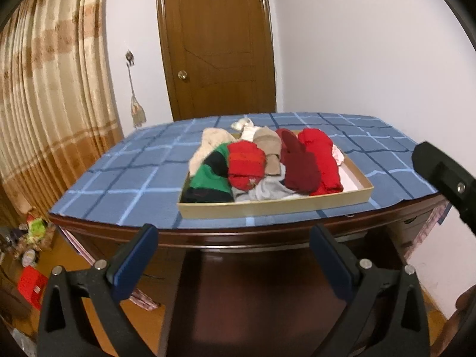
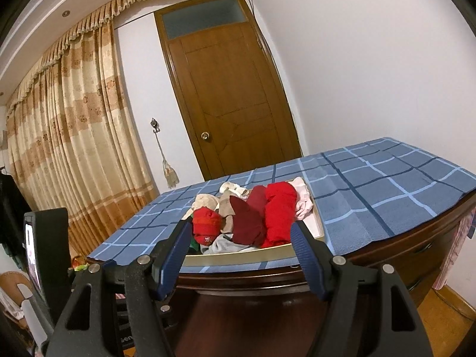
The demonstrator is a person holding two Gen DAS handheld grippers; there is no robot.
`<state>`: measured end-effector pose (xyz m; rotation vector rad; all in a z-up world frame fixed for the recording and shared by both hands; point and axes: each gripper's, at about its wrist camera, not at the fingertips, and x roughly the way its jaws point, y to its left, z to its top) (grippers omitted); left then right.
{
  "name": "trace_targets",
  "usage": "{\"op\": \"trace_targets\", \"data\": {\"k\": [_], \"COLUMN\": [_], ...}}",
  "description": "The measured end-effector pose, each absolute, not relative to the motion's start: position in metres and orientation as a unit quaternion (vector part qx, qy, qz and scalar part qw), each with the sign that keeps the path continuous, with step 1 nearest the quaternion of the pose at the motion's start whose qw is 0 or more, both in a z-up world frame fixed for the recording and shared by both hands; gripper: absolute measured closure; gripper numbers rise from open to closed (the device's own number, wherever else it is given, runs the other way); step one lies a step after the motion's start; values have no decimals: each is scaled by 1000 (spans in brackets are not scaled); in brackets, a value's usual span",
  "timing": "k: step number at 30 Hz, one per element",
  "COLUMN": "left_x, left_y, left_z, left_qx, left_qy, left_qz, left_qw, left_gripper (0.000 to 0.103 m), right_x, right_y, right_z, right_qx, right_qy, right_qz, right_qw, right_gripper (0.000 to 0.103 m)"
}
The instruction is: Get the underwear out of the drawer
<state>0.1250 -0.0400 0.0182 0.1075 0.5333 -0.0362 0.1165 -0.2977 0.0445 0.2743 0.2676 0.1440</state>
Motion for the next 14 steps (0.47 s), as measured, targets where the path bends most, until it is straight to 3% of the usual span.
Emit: {"op": "trace_targets", "data": {"k": [3, 14], "left_x": [118, 118], "left_y": [-38, -27], "left_z": [24, 34], "left_qx": [57, 25], "left_qy": [234, 206], "left_qz": [-2, -37], "left_qw": [970, 978], "left_gripper": [0, 0], "right_x": [110, 108], "right_y": [-295, -291], "right_z": [47, 51], "right_qx": [130, 123], "right_qy": [122, 111], "right_qz": [63, 55], "right_qw": [982, 985], "right_gripper": [24, 24]}}
